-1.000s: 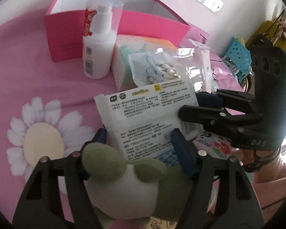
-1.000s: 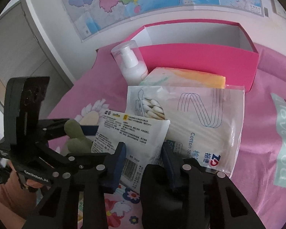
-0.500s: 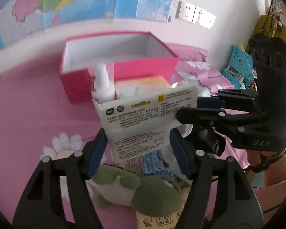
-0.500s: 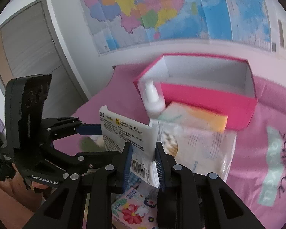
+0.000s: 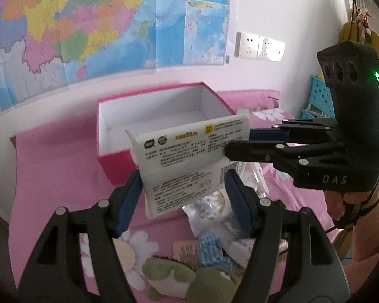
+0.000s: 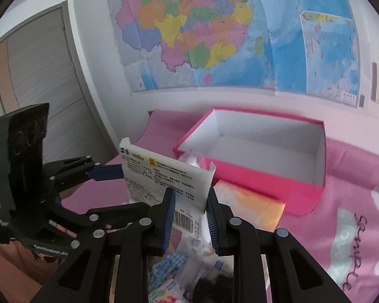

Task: Organize soft objects
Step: 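Carry the white pack into the pink box and open the right gripper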

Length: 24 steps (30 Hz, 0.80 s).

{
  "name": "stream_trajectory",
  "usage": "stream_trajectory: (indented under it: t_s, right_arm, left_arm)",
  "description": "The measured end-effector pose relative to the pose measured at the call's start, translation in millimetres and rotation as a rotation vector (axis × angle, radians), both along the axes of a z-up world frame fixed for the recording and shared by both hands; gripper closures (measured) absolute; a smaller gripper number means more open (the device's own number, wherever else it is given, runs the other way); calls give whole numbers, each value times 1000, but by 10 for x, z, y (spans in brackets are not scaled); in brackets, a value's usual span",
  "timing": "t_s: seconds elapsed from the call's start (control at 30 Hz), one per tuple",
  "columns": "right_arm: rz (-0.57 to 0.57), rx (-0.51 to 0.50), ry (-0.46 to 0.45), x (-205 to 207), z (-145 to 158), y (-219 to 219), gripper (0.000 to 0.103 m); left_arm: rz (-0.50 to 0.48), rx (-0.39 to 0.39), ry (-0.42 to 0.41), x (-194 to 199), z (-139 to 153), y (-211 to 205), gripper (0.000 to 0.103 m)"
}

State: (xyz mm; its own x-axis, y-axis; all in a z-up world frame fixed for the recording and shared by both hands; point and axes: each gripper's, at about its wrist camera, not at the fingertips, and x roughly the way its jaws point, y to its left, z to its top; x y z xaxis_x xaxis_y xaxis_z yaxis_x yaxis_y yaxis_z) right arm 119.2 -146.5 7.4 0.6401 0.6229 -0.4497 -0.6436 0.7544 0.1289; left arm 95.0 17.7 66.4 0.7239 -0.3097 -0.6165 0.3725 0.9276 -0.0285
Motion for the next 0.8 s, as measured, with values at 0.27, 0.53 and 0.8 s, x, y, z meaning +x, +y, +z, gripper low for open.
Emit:
stream_trajectory:
  t_s: [0.27,0.53,0.8]
  right_arm:
    - [6,43,8,363,126,-33,79]
    - [14,93,46,787,154,-31,79]
    - [-6,115,128,1285,39,44,78]
  left_arm:
    - [38,12,-41,252,104,-63,35]
    - [76,33,-55,611,96,-79,35]
    - [125,61,-6,1015,-88,-72,35]
